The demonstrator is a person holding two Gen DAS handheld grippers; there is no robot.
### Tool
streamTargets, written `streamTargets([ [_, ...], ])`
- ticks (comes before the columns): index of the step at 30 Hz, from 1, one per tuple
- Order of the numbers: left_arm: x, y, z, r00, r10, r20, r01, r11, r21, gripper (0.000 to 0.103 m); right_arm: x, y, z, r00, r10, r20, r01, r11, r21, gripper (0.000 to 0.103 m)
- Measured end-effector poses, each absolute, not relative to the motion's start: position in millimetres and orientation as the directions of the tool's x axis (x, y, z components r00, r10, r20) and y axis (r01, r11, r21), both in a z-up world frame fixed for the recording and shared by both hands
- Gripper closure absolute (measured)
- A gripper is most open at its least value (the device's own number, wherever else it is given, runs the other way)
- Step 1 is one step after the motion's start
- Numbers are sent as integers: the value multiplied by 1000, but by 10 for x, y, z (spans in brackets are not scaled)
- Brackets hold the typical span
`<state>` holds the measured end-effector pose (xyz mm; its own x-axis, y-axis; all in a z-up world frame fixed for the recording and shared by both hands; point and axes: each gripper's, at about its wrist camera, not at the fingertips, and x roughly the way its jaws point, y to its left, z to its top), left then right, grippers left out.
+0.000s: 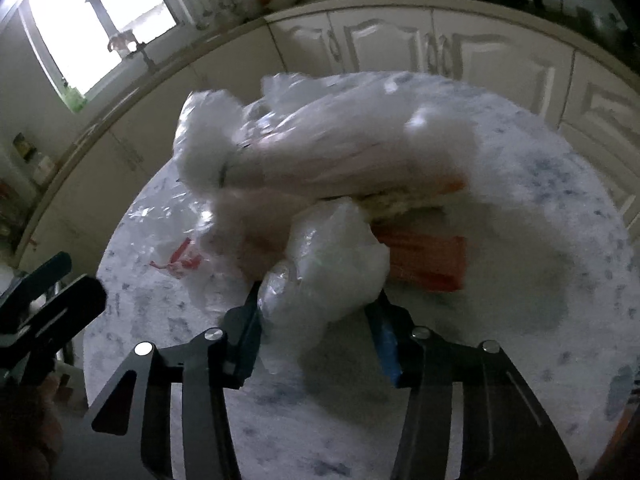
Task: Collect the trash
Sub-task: 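Grasp a clear bag with the right gripper while the left gripper grasps a red-printed bag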
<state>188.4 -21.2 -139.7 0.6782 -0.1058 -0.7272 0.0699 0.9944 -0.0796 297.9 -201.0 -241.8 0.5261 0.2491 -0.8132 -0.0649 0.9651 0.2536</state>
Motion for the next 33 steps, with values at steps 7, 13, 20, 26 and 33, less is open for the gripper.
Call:
streamTargets([
  [7,2123,-483,-1608,657,-121,-744,104,992,-69,1,2868,-2283,-2366,527,236,-816,-47,967,250,54],
  [13,2421,-585,-1909,613,-98,-784,107,993,-41,2,2838,-2354,-2387,523,247,-815,-42,963,265,54],
  [20,2644,-423,-2011,584,-205,-785,146,978,-146,66,2804,-2385,-2344,533,252,-808,-37,961,275,54],
  [26,2618,-161,-2043,583,-232,-779,146,973,-180,76,2718,-2370,-2343,531,260,-807,-36,958,285,54],
  [33,2734,-163,-2021,615,-170,-770,113,985,-127,1,2661,-2352,-2334,531,259,-807,-32,958,286,54],
])
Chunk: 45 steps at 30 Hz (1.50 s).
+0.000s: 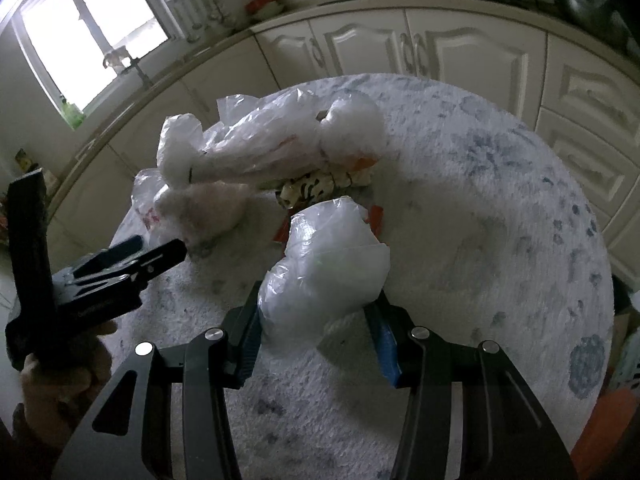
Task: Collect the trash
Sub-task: 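Grasp a clear bag with the right gripper while the left gripper grasps a red-printed bag, then lift both held plastic bags off the table with both grippers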
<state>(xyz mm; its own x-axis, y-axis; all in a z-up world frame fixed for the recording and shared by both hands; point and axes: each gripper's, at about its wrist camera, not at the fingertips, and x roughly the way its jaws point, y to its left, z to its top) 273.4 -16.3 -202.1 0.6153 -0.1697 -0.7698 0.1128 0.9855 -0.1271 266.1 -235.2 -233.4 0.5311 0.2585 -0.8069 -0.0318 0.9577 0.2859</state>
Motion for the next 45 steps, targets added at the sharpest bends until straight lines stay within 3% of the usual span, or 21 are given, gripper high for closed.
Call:
streamTargets([
  [7,2982,-481,-2210,568,-167,-806,97,986,-136,1,2664,-2373,-2326,533,248,-809,-18,959,281,54],
  [9,3018,-531,-2205,583,-176,-793,95,984,-149,14,2664,-2371,-2323,530,247,-811,-20,960,279,54],
  [11,3048,-526,-2213,601,-185,-778,93,982,-161,38,2665,-2370,-2317,529,249,-811,-21,960,280,54],
  [12,3050,-492,-2211,604,-205,-770,95,978,-186,45,2667,-2372,-2312,529,250,-811,-23,959,281,54],
  [13,3050,-442,-2225,603,-219,-767,93,974,-205,61,2660,-2372,-2306,530,251,-810,-25,959,281,54],
  [17,3009,-253,-2276,600,-242,-763,100,968,-228,74,2623,-2369,-2296,532,256,-807,-28,958,285,54],
  [24,2703,-9,-2236,606,-249,-755,105,966,-235,80,2497,-2347,-2262,535,262,-803,-34,957,289,54],
  [26,2596,43,-2213,604,-256,-755,101,964,-246,92,2472,-2335,-2262,533,261,-804,-35,957,288,54],
  [28,2508,91,-2192,602,-257,-756,95,963,-252,96,2449,-2312,-2257,531,264,-805,-37,956,290,54],
  [31,2353,170,-2155,599,-252,-760,94,965,-246,96,2411,-2288,-2247,531,268,-804,-39,955,293,54],
  [33,2360,130,-2119,594,-243,-766,107,969,-224,86,2396,-2282,-2238,530,266,-805,-41,956,290,54],
  [34,2343,111,-2093,594,-237,-768,106,970,-218,62,2379,-2279,-2231,531,267,-804,-41,956,291,54],
  [35,2322,99,-2059,601,-222,-768,97,974,-205,21,2366,-2281,-2224,532,268,-803,-41,956,291,54],
  [36,2300,81,-2030,614,-207,-762,84,977,-198,3,2356,-2293,-2223,533,266,-803,-40,956,290,54],
  [38,2250,69,-1941,662,-192,-725,73,979,-192,1,2331,-2302,-2212,536,264,-802,-37,956,290,54],
  [45,2595,-255,-1857,677,-124,-726,76,992,-99,1,2323,-2364,-2189,540,250,-804,-27,960,280,54],
])
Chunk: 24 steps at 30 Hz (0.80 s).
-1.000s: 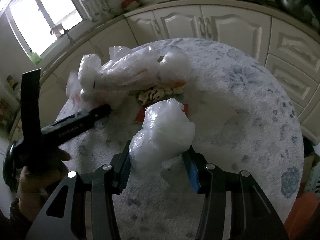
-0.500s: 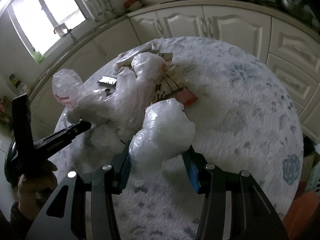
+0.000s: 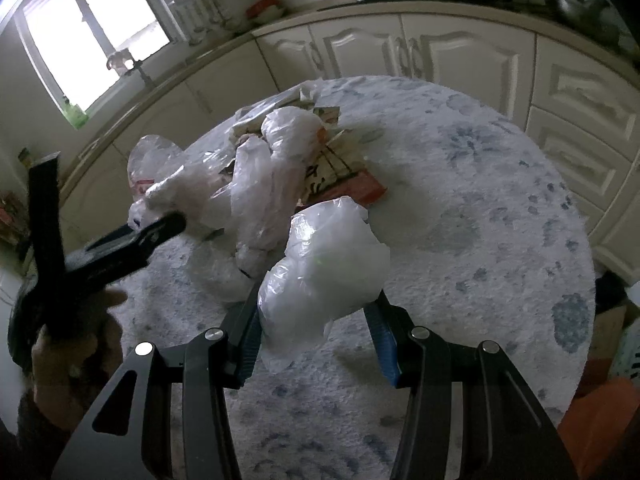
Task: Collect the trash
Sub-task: 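Lift both held plastic bags off the table with both grippers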
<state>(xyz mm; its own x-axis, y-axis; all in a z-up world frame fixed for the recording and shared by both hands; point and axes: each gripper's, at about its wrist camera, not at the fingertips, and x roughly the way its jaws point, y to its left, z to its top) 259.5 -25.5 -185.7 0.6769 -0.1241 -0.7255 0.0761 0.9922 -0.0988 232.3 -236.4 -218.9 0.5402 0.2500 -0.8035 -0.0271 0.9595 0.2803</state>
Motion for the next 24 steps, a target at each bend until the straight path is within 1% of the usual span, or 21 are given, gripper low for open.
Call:
streamTargets([
  [1,2618,-285,-1848,684,-124,-719,83,992,-92,1,2320,-2369,-2188,540,249,-804,-25,960,280,54],
  [3,2669,-356,-1854,694,-118,-711,94,993,-73,8,2334,-2390,-2191,539,245,-806,-22,961,277,54],
  [4,2694,-402,-1883,691,-125,-712,104,992,-72,32,2340,-2400,-2192,539,244,-806,-20,961,277,54],
  [5,2751,-454,-1947,674,-149,-724,124,988,-88,55,2347,-2409,-2193,539,244,-807,-20,961,277,54],
  [6,2793,-482,-1999,660,-190,-727,141,982,-129,55,2349,-2410,-2193,538,244,-807,-20,961,276,54],
  [7,2861,-465,-2022,658,-199,-726,141,980,-140,60,2360,-2413,-2192,537,244,-807,-21,961,276,54],
  [11,2809,-486,-2004,674,-197,-712,148,980,-132,65,2351,-2421,-2178,540,244,-806,-22,961,277,54],
  [18,2563,-389,-1796,709,-192,-679,143,981,-127,66,2274,-2495,-2067,572,246,-783,-20,958,286,54],
  [24,2234,-371,-1459,753,-213,-623,164,977,-136,66,2141,-2569,-1799,625,245,-741,-28,956,293,54],
])
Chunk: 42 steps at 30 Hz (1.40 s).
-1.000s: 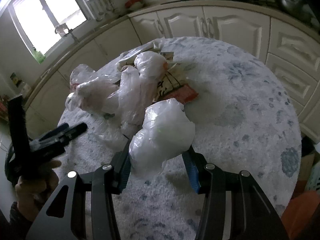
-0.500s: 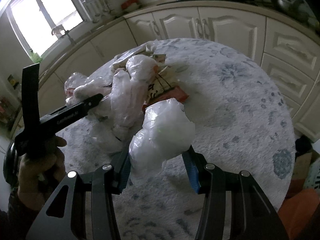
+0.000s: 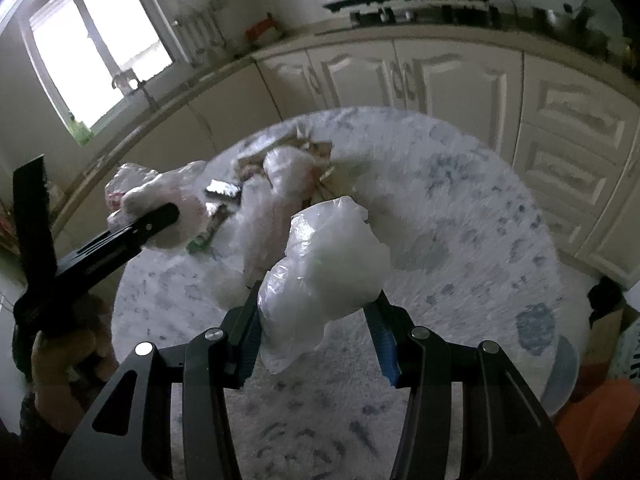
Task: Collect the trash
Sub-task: 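Lift both held plastic bags off the table with both grippers, then carry both bags to the bin and open both grippers over it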
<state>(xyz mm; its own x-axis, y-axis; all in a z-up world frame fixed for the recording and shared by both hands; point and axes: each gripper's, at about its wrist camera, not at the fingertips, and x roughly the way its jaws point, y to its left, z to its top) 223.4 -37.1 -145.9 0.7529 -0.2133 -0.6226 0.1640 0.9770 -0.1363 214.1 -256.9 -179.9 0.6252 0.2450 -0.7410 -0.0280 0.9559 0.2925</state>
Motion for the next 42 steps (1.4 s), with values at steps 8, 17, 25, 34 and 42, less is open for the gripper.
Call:
streamTargets([
  [8,1785,-673,-1046,781,-293,-551,260,955,-139,66,1821,-2975,-1424,707,180,-684,30,958,284,54],
  [17,1514,-1573,-792,732,-468,-495,466,874,-137,66,1258,-3800,-1108,765,21,-644,194,945,261,54],
  [25,1594,-2665,-959,584,-610,-535,648,748,-146,66,668,-4758,-1149,728,-170,-665,422,875,237,54],
  [34,1716,-3807,-1516,385,-637,-668,766,625,-153,66,334,-5635,-1742,617,-236,-750,591,768,245,54],
  [42,2200,-4807,-2104,224,-556,-800,816,556,-158,66,380,-6149,-2454,550,-172,-817,648,705,288,54],
])
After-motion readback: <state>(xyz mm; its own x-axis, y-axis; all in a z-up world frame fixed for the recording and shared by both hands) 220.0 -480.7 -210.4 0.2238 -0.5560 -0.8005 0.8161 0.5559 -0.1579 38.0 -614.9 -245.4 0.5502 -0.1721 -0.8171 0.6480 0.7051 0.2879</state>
